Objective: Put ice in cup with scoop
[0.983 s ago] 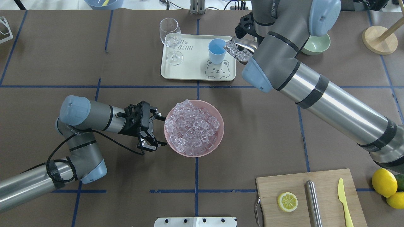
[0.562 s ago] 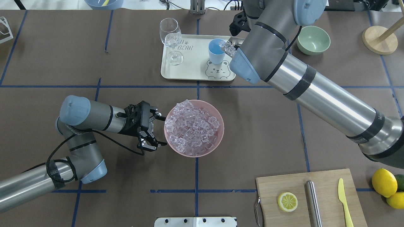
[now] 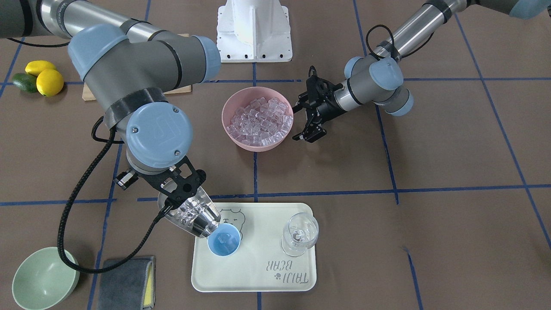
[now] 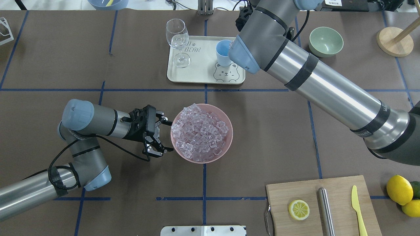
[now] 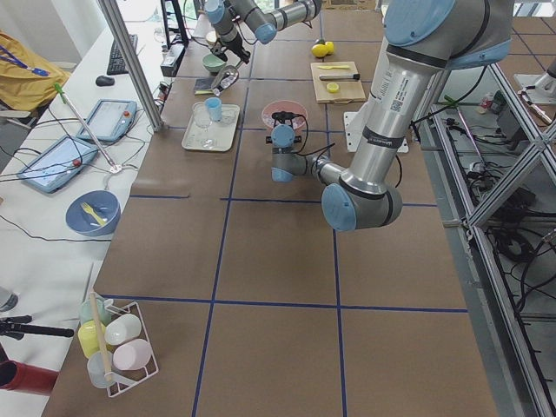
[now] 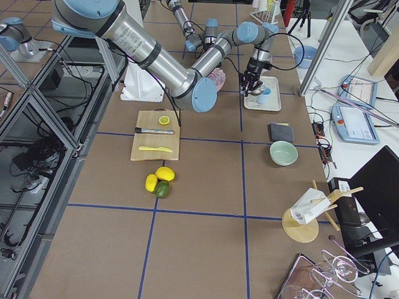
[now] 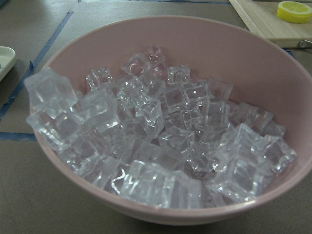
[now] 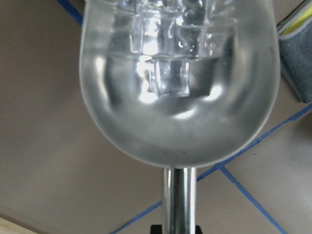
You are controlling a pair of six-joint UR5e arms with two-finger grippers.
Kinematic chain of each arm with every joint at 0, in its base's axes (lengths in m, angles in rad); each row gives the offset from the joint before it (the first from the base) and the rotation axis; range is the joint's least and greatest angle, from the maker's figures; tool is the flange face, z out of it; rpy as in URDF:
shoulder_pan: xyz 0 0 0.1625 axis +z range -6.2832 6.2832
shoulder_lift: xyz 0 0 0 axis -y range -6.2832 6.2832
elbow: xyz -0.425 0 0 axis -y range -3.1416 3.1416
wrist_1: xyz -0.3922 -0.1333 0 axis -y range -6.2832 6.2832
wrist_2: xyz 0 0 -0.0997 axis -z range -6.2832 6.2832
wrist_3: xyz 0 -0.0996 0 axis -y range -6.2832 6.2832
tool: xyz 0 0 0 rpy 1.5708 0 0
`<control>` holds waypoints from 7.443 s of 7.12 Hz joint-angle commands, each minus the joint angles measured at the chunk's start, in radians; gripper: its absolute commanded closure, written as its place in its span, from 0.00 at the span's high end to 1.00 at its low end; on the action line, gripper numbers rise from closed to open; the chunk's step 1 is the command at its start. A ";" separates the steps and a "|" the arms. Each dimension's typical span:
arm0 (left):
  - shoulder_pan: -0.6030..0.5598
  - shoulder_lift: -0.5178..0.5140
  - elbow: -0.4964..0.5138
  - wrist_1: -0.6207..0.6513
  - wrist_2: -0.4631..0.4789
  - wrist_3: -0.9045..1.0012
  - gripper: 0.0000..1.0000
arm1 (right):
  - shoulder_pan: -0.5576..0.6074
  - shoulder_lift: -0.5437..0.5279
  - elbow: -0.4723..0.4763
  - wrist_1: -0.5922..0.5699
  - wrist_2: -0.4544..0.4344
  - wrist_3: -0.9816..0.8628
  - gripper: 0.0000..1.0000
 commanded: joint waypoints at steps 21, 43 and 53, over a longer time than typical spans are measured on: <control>-0.006 0.000 0.000 -0.009 0.002 -0.017 1.00 | 0.206 -0.046 0.119 -0.138 0.289 0.174 0.00; -0.003 0.003 0.009 -0.066 0.064 -0.043 1.00 | -0.165 -1.091 0.605 0.897 0.195 1.162 0.00; -0.005 0.005 0.006 -0.067 0.063 -0.043 1.00 | 0.303 -1.053 0.591 0.823 0.206 0.702 1.00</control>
